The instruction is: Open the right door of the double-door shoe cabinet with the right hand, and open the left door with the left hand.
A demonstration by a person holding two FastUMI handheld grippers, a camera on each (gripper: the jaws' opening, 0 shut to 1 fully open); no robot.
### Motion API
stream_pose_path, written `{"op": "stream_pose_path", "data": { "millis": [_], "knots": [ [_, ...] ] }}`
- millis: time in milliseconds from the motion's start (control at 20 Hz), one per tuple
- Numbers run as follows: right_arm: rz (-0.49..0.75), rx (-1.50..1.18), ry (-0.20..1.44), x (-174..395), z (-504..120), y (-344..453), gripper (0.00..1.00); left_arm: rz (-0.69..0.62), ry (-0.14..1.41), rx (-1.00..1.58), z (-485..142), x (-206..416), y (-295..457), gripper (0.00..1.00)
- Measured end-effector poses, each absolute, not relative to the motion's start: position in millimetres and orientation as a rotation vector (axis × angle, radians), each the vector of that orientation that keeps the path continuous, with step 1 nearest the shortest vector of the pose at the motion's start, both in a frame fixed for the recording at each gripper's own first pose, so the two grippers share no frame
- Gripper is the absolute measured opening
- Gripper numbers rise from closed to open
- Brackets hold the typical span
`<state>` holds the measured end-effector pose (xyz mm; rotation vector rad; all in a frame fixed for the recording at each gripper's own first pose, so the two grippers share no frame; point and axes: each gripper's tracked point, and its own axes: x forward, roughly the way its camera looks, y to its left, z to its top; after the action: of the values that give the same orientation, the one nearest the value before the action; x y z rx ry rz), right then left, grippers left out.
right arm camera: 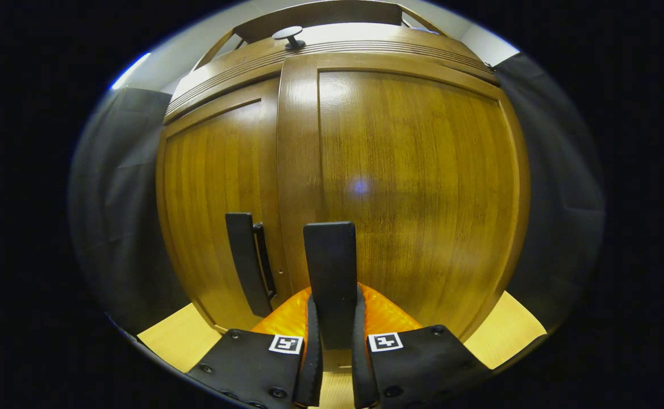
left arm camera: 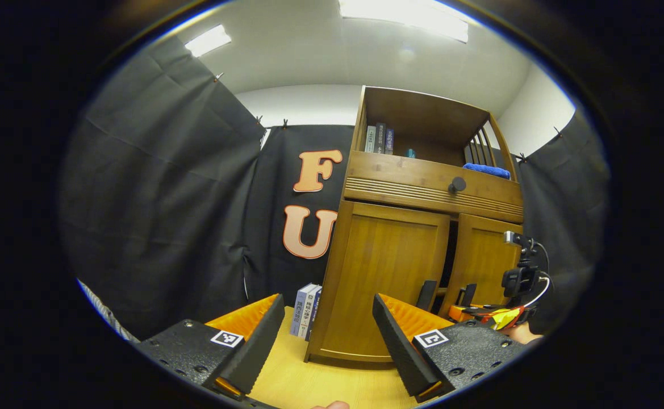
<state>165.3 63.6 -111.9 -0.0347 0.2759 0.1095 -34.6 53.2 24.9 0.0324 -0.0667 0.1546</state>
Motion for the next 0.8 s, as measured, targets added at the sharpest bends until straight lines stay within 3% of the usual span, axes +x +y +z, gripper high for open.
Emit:
{"op": "stream_pose_path", "data": {
  "millis": [400, 450, 500, 600, 650, 800],
  "knots": [
    [0.122, -0.044, 0.275, 108, -102, 41, 0.29, 0.147, -0.059, 0.052, 24, -38, 49, 0.98],
    [0.124, -0.044, 0.275, 98, -100, 37, 0.24, 0.141, -0.055, 0.053, 23, -38, 46, 0.95],
    [0.124, -0.045, 0.274, 90, -98, 31, 0.29, 0.133, -0.051, 0.055, 22, -38, 42, 0.95],
    [0.111, -0.040, 0.265, 74, -95, 19, 0.24, 0.116, -0.047, 0.059, 22, -38, 35, 0.95],
    [0.101, -0.035, 0.259, 65, -93, 13, 0.28, 0.110, -0.046, 0.061, 22, -38, 32, 0.95],
    [0.087, -0.035, 0.258, 50, -89, -3, 0.28, 0.096, -0.037, 0.060, 17, -37, 26, 0.95]
  ]
}}
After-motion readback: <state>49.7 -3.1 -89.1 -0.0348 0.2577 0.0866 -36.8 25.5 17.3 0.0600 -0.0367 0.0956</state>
